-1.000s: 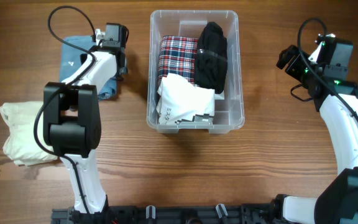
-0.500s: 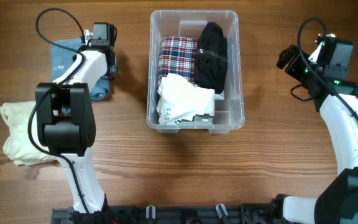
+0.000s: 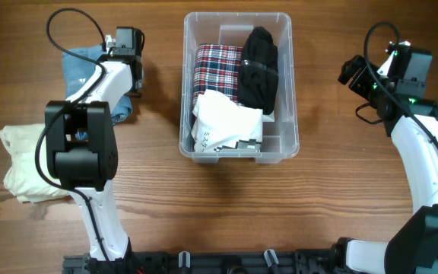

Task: Pack container
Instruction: 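Grasp the blue denim item with the left gripper and lift it, then carry the denim item over the container and lower it on top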

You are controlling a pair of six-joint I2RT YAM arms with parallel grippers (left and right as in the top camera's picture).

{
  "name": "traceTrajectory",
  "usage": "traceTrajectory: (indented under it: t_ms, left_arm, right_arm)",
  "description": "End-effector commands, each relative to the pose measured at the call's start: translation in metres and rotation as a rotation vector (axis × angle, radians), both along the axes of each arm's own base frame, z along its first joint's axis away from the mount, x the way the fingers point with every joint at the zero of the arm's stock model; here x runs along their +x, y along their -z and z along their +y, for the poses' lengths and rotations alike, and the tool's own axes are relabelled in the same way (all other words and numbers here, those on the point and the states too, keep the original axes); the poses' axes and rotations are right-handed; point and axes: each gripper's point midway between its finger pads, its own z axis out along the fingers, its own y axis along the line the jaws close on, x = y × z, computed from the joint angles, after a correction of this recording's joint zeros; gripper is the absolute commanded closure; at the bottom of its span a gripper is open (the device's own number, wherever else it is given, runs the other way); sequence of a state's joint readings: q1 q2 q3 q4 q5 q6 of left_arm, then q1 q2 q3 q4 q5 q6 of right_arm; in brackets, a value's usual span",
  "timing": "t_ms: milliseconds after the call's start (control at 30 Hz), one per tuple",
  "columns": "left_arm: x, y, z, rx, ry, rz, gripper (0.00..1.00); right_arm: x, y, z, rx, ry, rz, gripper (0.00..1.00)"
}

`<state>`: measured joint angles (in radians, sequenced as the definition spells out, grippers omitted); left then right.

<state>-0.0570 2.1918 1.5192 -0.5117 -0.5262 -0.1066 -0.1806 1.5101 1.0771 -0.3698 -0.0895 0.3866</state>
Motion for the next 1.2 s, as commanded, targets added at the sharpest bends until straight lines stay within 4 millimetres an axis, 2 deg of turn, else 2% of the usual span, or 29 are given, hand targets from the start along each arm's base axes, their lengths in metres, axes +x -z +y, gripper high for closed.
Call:
traceTrajectory:
  t_ms: [0,100,233,300,367,400,533,633,700,867,1067,1167]
  left_arm:
    - [-0.022,0.030,0.005,-0.038,-0.012,0.094,0.96]
    - [-0.015,0.001,0.004,-0.042,-0.013,0.029,0.96]
    - [-0.005,-0.066,-0.006,-0.059,0.005,-0.119,0.96]
    - [-0.003,-0.119,-0.023,-0.085,0.029,-0.240,0.96]
    - [-0.005,-0.157,-0.039,-0.101,0.067,-0.319,0.96]
    - [-0.007,-0.168,-0.044,-0.104,0.079,-0.343,0.96]
    - [-0.023,-0.237,-0.083,-0.140,0.169,-0.490,0.96]
    - [-0.037,-0.268,-0.111,-0.169,0.237,-0.553,0.96]
    - [-0.045,-0.281,-0.127,-0.186,0.275,-0.581,0.96]
    - [-0.075,-0.318,-0.188,-0.288,0.390,-0.669,0.96]
    - [-0.087,-0.340,-0.226,-0.348,0.475,-0.745,0.96]
    - [-0.090,-0.348,-0.242,-0.375,0.506,-0.774,0.92]
  right_arm:
    - [0.006,-0.008,-0.001,-0.009,-0.014,-0.020,0.00]
    - [0.006,-0.008,-0.001,-0.009,-0.014,-0.020,0.00]
    - [0.006,-0.008,-0.001,-0.009,-0.014,-0.020,0.00]
    - [0.006,-0.008,-0.001,-0.009,-0.014,-0.020,0.00]
    - [0.006,-0.008,-0.001,-0.009,-0.014,-0.020,0.00]
    - [0.006,-0.008,-0.001,-0.009,-0.014,-0.020,0.00]
    - [0.006,-0.008,-0.001,-0.009,-0.014,-0.020,0.00]
    - [0.006,-0.008,-0.001,-0.009,-0.014,-0.020,0.00]
    - [0.006,-0.008,-0.001,-0.009,-0.014,-0.020,0.00]
    - [0.006,-0.008,-0.001,-0.010,-0.015,-0.020,0.00]
    - [0.006,-0.008,-0.001,-0.009,-0.014,-0.020,0.00]
    - [0.006,-0.008,-0.001,-0.009,-0.014,-0.020,0.00]
